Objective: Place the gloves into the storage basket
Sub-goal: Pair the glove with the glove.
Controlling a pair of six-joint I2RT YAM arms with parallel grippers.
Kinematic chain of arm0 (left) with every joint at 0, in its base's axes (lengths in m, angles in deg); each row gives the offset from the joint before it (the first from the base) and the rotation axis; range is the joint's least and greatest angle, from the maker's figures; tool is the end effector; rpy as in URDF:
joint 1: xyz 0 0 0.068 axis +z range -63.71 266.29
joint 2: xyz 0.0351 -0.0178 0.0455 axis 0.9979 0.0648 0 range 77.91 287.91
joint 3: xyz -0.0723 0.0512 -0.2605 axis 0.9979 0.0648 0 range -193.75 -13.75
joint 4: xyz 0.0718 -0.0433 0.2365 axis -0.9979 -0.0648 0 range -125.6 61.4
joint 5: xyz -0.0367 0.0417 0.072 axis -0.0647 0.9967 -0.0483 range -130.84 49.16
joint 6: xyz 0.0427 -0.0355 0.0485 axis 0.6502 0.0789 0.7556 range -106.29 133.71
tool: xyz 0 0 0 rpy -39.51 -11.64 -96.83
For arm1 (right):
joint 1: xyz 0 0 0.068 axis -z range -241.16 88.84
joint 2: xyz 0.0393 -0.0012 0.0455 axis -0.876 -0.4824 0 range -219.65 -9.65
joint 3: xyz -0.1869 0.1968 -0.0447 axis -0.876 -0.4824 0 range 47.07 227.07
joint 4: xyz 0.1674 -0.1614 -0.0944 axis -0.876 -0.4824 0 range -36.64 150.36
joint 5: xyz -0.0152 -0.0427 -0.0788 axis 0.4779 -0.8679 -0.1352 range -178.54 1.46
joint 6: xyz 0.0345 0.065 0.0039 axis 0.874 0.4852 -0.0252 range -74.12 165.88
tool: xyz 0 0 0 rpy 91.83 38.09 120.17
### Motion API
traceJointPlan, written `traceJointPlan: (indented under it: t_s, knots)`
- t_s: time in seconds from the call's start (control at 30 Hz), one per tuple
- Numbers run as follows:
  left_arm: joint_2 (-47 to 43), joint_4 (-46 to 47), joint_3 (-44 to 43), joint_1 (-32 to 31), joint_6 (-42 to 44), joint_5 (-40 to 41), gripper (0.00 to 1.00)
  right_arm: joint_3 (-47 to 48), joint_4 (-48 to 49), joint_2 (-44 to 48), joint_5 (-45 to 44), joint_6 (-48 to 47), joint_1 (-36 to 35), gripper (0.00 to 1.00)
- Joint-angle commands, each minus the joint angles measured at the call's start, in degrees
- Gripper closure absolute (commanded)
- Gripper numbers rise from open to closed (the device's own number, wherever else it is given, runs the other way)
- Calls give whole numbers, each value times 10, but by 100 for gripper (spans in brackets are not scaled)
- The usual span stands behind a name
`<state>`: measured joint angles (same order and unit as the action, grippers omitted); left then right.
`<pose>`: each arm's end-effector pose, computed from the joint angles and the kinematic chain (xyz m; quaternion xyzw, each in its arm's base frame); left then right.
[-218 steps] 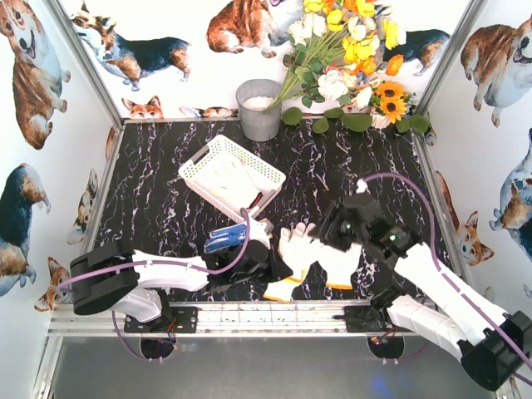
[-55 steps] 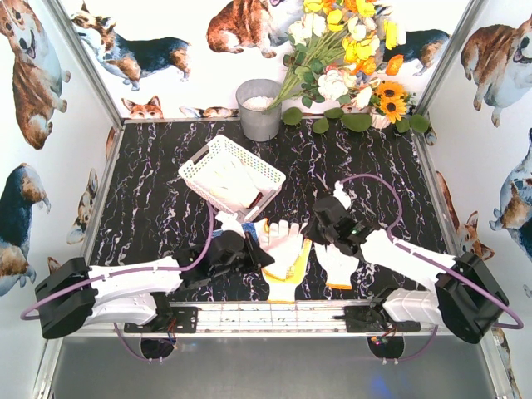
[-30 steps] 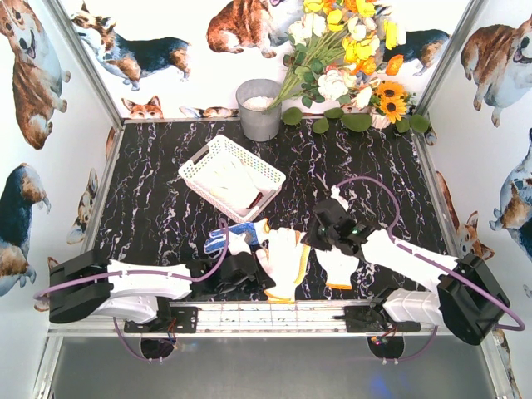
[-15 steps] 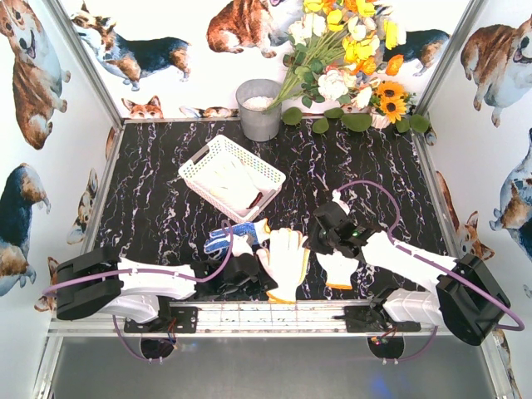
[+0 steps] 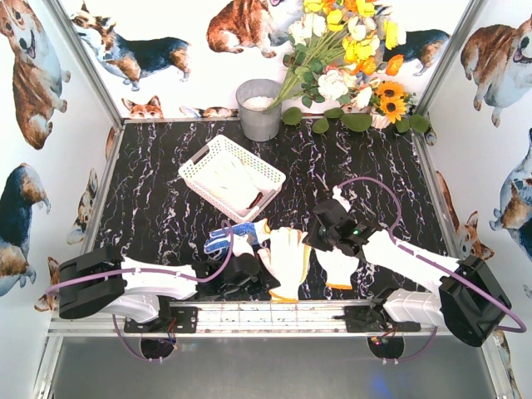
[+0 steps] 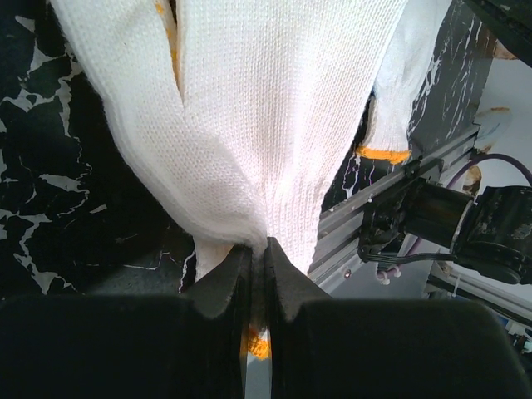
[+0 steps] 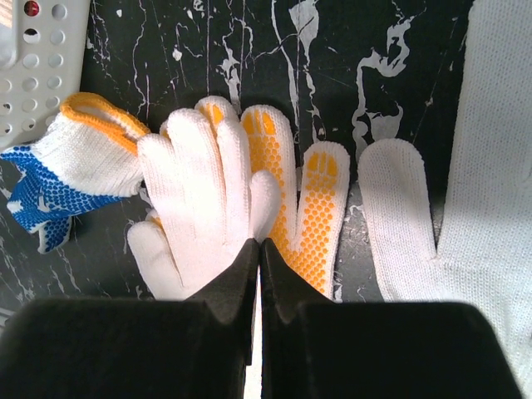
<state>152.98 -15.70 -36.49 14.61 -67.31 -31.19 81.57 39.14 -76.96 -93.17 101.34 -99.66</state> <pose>0.0871 -0.2301 0.1370 -0.1092 0.8950 -0.3957 0.1744 0.1798 0.1366 0.1734 0.1525 0.9381 0.1995 0.2386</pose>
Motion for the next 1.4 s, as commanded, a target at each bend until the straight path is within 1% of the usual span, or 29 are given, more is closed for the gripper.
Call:
traceJointPlan:
  t_s: [0.0,0.27,0.47,0.8,1.13,1.37]
  knots:
    - [12,33,9,-4,-5,1,100,22,13,14,-26,-7,4,100]
    - [61,68,0,-4,0,-14,97,19,15,11,-30,-10,7,100]
    - [70,66,-7,-4,4,-17,88,33,5,16,-32,-18,10,100]
    - [54,30,-5,-4,12,-7,78,29,6,12,-37,-26,17,100]
    - [29,-16,-14,-4,31,11,73,15,14,8,-35,-20,21,100]
    - [-17,-97,-42,-4,63,41,63,7,23,-15,-14,-16,21,100]
